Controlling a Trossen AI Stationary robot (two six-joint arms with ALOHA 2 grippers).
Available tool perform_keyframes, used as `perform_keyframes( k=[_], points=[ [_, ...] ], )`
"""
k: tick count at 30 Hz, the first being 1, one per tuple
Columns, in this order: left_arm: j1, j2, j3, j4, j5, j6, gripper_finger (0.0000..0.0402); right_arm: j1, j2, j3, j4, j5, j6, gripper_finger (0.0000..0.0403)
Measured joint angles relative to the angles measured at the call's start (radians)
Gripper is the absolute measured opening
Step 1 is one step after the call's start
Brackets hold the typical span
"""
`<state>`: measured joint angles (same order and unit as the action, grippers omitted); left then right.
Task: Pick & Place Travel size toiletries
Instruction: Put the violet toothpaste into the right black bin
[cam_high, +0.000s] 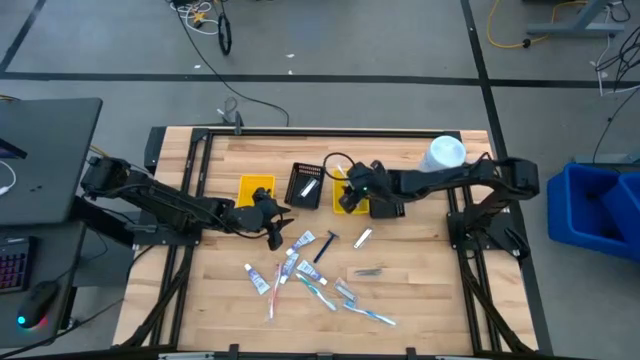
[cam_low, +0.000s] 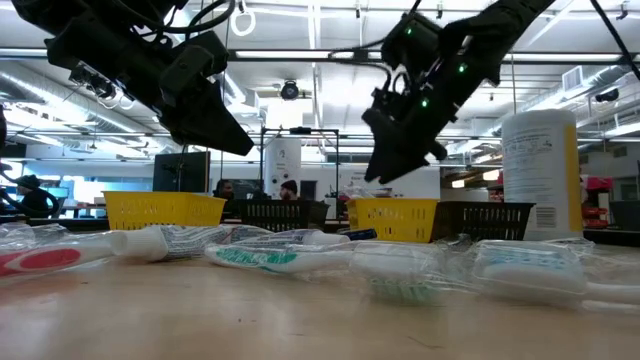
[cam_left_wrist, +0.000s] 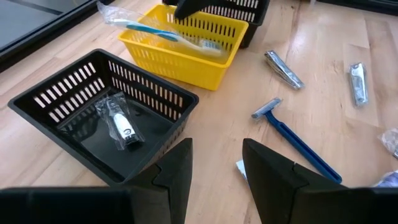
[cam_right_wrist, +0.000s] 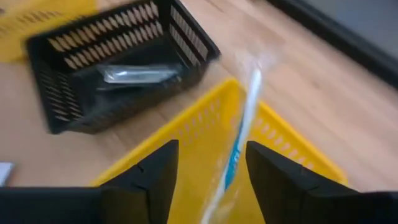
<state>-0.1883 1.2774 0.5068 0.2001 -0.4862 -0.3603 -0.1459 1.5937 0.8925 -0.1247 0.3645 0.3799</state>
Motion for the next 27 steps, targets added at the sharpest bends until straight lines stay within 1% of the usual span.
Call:
perform_keyframes(
  k=[3, 5, 9, 12, 15, 17, 21, 23, 25, 27],
  points=[
    [0.000, 0.000, 0.000, 0.000, -0.002, 0.000, 0.0151, 0.016, -0.034, 0.000, 0.003, -0.008, -0.051, 0.0205],
    [0.000, 0.000, 0.000, 0.000, -0.010, -0.001, 0.0151, 0.028, -0.049, 0.000, 0.003, -0.043, -0.085, 0.0206],
    [0.000, 0.000, 0.000, 0.001, -0.029, -0.002, 0.0151, 0.047, -0.055, 0.000, 0.000, -0.169, -0.119, 0.0203],
    [0.000, 0.000, 0.000, 0.001, -0.028, -0.003, 0.0151, 0.059, -0.055, 0.000, 0.001, -0.273, -0.112, 0.0197],
    [0.000, 0.000, 0.000, 0.001, -0.018, -0.026, 0.0151, 0.074, -0.055, 0.000, 0.002, -0.340, -0.093, 0.0190],
    [0.000, 0.000, 0.000, 0.001, -0.005, -0.054, 0.0151, 0.089, -0.055, 0.000, 0.002, -0.347, -0.083, 0.0185],
    [-0.004, 0.000, 0.000, 0.001, 0.082, -0.087, 0.0151, 0.131, -0.055, 0.000, 0.002, -0.348, -0.089, 0.0178],
    [-0.016, 0.000, 0.000, 0.002, 0.112, -0.133, 0.0151, 0.151, -0.055, 0.000, 0.002, -0.349, -0.101, 0.0175],
    [-0.040, 0.000, 0.000, 0.002, 0.110, -0.153, 0.0151, 0.168, -0.055, 0.000, 0.004, -0.349, -0.103, 0.0172],
    [-0.066, 0.000, 0.002, 0.001, 0.084, -0.157, 0.0151, 0.180, -0.055, 0.000, 0.008, -0.349, -0.104, 0.0169]
  ],
)
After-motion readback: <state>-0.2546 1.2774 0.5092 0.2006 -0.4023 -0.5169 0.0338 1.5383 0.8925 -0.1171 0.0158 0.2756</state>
